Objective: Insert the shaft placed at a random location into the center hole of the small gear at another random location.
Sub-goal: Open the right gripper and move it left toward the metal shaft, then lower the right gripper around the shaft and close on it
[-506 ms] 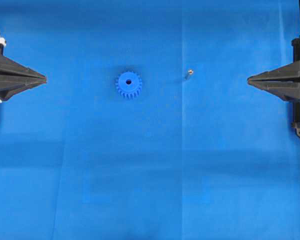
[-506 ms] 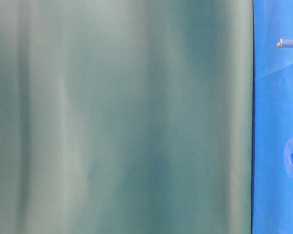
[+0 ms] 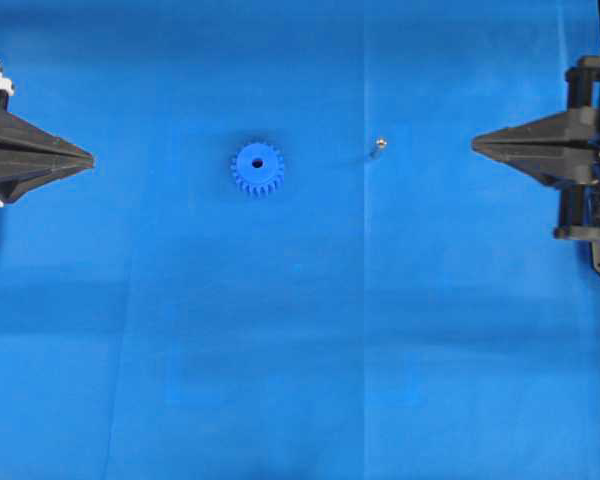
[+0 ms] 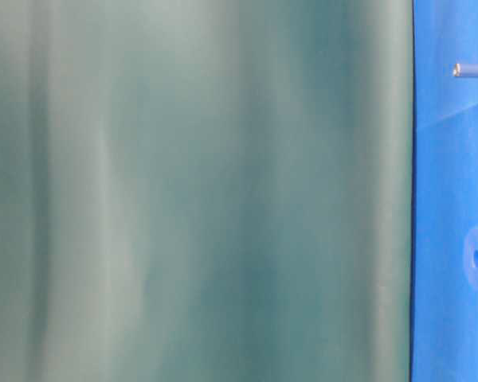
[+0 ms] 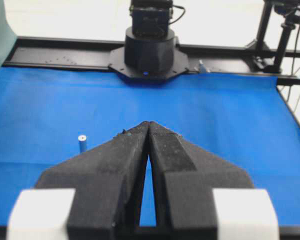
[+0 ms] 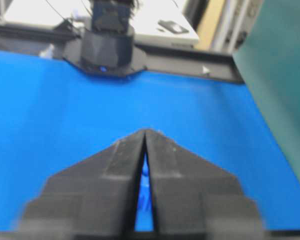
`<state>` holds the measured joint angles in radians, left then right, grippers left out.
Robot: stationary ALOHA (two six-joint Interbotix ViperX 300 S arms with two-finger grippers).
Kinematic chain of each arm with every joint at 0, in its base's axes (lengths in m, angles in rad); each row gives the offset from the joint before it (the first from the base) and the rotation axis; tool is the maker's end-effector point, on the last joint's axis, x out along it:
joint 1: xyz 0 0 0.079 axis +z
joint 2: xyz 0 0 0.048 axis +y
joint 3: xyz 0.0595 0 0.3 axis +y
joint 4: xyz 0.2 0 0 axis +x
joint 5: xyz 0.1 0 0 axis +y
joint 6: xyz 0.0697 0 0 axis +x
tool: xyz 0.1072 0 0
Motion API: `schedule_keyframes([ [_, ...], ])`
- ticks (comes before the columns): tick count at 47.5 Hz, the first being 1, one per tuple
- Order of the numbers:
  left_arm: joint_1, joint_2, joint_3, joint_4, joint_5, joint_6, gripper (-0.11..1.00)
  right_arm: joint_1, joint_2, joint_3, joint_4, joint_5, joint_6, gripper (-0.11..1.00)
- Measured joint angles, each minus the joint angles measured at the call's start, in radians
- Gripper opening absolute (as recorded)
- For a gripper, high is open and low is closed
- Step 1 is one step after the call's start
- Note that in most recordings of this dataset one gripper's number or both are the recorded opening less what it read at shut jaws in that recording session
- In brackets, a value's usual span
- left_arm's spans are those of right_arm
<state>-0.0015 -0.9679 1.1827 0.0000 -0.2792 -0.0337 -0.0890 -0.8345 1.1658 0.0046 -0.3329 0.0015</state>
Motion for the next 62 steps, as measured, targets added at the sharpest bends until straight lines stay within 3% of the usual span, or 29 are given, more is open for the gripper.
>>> schedule_keyframes([
  [4,0.003,0.000,0.000,0.000,0.000,0.000,0.00,-0.023,0.060,0.003,0.005,-0.029,0.000,0.32],
  [12,0.003,0.000,0.000,-0.002,0.000,0.000,0.00,-0.060,0.206,0.005,0.008,-0.118,0.000,0.82],
  [18,0.005,0.000,0.002,-0.002,0.000,0.000,0.00,-0.092,0.327,0.005,0.021,-0.187,0.000,0.72],
  [40,0.028,0.000,0.015,0.000,0.000,0.000,0.00,-0.124,0.761,-0.011,0.141,-0.439,0.005,0.73],
  [52,0.038,0.000,0.023,0.000,0.000,-0.002,0.00,-0.124,0.897,-0.054,0.167,-0.476,0.015,0.73],
  [62,0.038,0.000,0.029,-0.002,0.002,-0.002,0.00,-0.124,0.927,-0.067,0.169,-0.477,0.029,0.70],
])
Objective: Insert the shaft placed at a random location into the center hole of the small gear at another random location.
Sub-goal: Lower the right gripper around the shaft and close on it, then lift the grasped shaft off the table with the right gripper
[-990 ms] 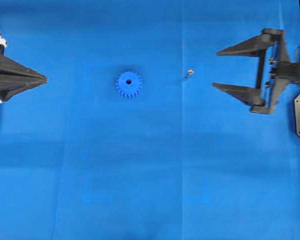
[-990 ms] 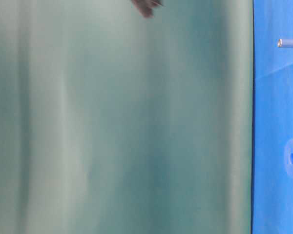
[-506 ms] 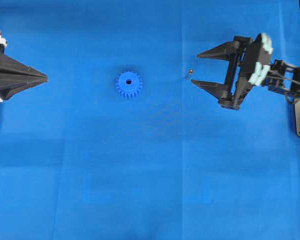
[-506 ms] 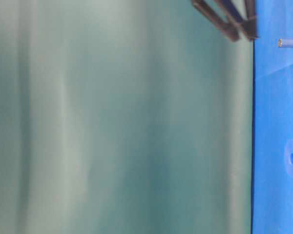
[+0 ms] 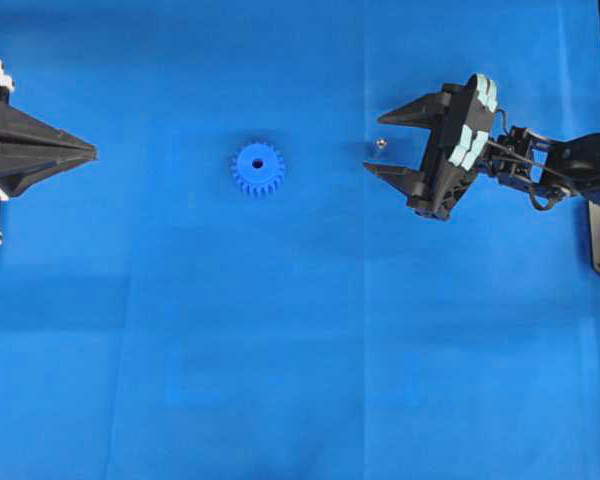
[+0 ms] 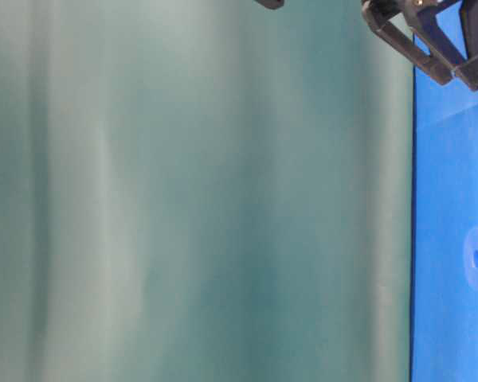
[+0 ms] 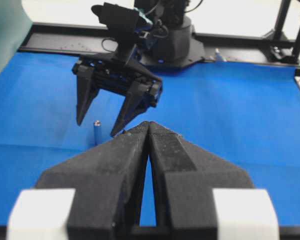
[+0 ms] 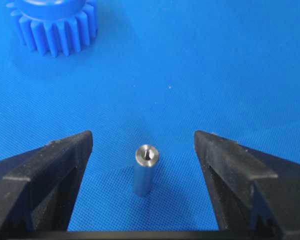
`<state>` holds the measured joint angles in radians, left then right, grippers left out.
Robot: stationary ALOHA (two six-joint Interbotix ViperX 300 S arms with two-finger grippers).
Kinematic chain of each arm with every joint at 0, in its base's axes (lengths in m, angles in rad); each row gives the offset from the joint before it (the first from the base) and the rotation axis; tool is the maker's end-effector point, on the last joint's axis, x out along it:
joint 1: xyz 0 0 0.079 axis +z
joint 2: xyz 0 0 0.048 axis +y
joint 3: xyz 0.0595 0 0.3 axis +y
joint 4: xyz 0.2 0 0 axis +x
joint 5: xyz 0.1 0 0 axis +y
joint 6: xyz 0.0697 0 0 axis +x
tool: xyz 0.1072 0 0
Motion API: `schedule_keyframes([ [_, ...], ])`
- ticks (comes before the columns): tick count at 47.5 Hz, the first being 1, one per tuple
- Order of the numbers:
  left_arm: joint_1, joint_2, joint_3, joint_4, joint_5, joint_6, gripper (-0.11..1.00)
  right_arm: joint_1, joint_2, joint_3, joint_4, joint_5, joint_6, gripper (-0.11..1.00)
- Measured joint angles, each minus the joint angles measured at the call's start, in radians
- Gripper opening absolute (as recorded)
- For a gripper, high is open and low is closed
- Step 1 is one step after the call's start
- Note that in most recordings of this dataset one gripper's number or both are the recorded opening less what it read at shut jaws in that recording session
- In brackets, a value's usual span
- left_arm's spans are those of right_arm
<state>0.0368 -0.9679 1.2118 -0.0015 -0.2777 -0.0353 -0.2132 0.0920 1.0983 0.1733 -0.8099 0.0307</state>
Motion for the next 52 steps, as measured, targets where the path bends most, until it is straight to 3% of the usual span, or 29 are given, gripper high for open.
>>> schedule_keyframes([
  [8,0.002,0.000,0.000,0.000,0.000,0.000,0.00,0.009,0.000,0.000,0.000,0.003,0.000,0.54],
  [15,0.002,0.000,0.000,0.000,0.000,0.000,0.00,0.031,0.000,0.000,0.000,0.021,0.000,0.18],
  [19,0.002,0.000,0.002,0.002,0.000,0.000,0.00,0.032,0.000,0.000,0.000,0.023,0.000,0.04],
  [39,0.002,0.000,0.002,0.002,0.017,-0.015,0.00,0.029,-0.025,0.000,0.005,0.044,0.000,0.03],
  [52,0.002,0.000,0.002,0.000,0.017,-0.017,0.00,-0.008,-0.247,-0.021,0.005,0.241,-0.034,0.03],
])
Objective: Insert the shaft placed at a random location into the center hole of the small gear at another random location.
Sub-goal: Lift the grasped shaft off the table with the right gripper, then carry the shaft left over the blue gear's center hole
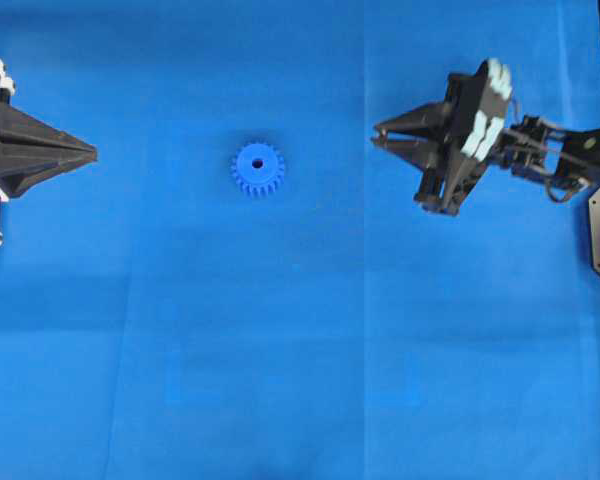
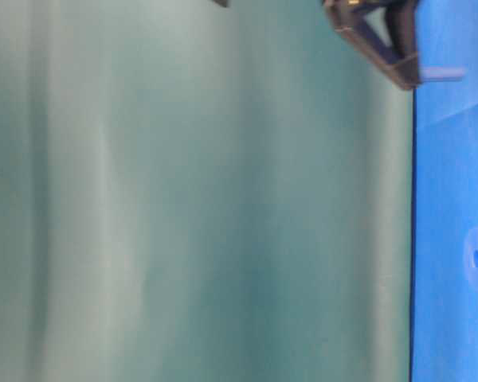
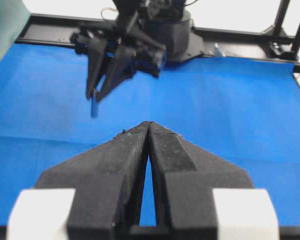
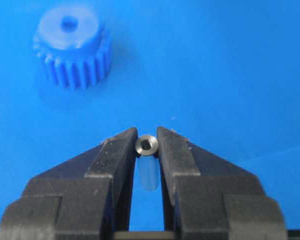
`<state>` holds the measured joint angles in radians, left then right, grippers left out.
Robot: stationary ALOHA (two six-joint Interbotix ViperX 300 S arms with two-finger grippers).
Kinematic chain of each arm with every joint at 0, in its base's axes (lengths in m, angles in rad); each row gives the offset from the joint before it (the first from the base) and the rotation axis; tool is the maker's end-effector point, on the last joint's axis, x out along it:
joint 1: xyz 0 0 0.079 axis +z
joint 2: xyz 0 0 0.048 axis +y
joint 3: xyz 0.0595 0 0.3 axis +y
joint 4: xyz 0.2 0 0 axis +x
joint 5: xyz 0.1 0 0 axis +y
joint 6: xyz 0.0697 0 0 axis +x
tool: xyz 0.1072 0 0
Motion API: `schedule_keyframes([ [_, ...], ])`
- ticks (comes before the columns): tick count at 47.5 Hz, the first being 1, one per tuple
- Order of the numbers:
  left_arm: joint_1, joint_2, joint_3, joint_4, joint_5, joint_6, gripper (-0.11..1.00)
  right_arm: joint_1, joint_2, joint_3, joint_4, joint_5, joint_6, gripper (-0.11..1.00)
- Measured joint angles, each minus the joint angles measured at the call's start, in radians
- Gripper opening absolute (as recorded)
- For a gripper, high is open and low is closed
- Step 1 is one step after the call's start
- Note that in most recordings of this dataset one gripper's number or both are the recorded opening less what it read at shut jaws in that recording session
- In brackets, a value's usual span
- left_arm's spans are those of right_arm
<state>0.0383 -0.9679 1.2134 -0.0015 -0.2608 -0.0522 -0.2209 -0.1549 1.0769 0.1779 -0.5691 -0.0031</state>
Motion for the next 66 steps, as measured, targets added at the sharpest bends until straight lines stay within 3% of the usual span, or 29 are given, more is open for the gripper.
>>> schedule_keyframes([
  [11,0.000,0.000,0.000,0.002,0.000,0.000,0.00,-0.003,-0.120,-0.015,0.002,0.098,-0.034,0.03],
  [32,0.002,0.000,0.000,0.002,0.000,0.000,0.00,-0.002,-0.091,-0.048,0.002,0.109,-0.031,0.03],
  [66,0.002,0.000,0.002,0.000,0.000,-0.002,0.00,0.094,0.224,-0.431,0.002,0.170,-0.031,0.03],
])
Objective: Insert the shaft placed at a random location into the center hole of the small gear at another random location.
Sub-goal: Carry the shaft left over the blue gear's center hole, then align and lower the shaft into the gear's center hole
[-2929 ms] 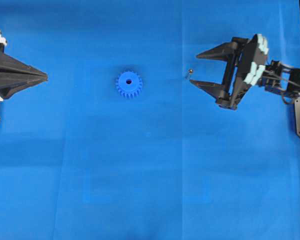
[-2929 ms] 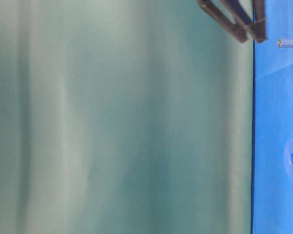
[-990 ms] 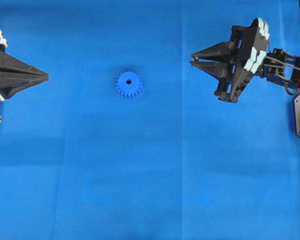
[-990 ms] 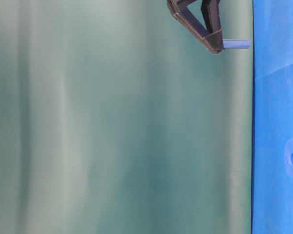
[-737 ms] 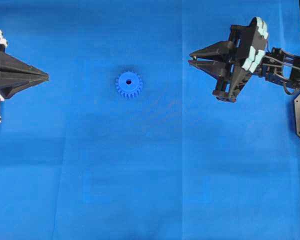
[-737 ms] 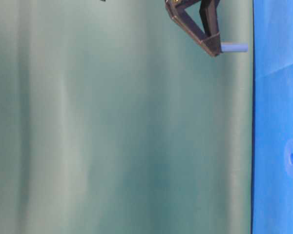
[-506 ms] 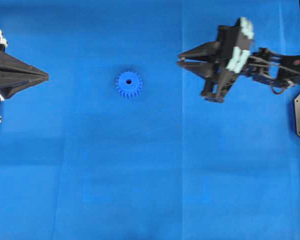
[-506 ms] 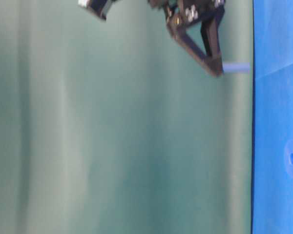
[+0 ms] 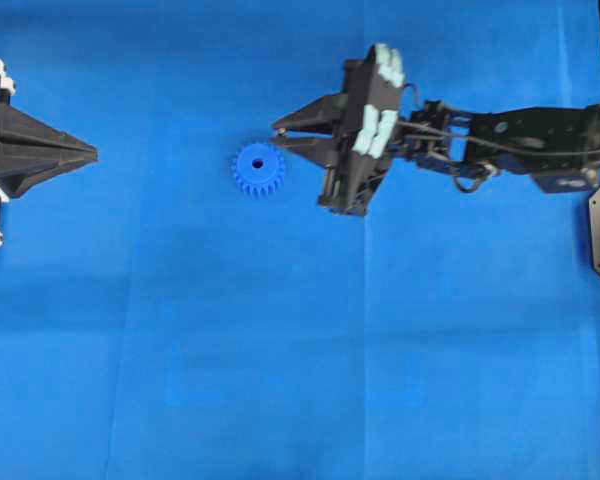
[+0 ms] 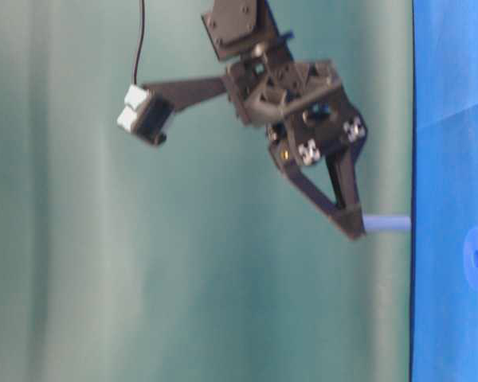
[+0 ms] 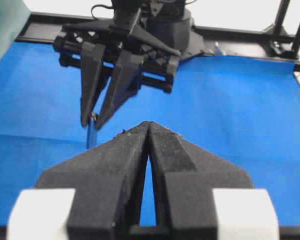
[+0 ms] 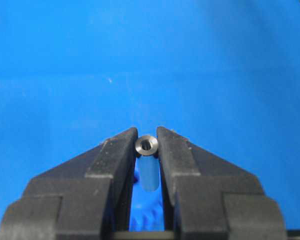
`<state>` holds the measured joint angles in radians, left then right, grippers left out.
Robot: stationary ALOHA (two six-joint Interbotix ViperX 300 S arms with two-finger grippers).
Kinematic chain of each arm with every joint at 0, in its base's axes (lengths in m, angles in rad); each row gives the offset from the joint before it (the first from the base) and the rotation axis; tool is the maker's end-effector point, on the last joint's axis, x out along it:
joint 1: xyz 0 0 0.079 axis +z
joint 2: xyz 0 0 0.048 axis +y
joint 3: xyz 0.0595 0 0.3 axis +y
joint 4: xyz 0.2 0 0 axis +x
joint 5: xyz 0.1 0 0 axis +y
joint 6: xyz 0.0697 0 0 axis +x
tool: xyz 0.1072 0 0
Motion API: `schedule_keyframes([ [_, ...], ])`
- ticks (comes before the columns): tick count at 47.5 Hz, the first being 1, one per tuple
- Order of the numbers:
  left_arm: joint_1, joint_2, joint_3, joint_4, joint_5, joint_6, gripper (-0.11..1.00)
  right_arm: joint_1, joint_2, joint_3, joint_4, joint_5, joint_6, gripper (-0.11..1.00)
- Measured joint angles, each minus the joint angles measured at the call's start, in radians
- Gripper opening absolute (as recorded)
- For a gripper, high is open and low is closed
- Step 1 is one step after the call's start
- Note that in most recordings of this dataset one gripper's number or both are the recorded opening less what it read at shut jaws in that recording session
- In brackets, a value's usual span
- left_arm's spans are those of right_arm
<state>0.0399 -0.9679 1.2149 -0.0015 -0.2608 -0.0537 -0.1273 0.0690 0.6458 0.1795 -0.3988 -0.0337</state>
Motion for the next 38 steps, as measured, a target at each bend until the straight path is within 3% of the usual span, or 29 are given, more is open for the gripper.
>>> schedule_keyframes([
  [12,0.000,0.000,0.000,0.002,0.000,0.002,0.00,0.023,0.067,-0.081,0.000,0.021,0.000,0.03],
  [30,0.000,0.000,0.000,0.000,0.000,0.002,0.00,0.023,0.152,-0.083,0.000,-0.009,0.000,0.03],
  [38,0.000,0.000,0.000,0.002,0.000,0.000,0.00,0.023,0.195,-0.086,0.025,-0.038,0.003,0.03],
])
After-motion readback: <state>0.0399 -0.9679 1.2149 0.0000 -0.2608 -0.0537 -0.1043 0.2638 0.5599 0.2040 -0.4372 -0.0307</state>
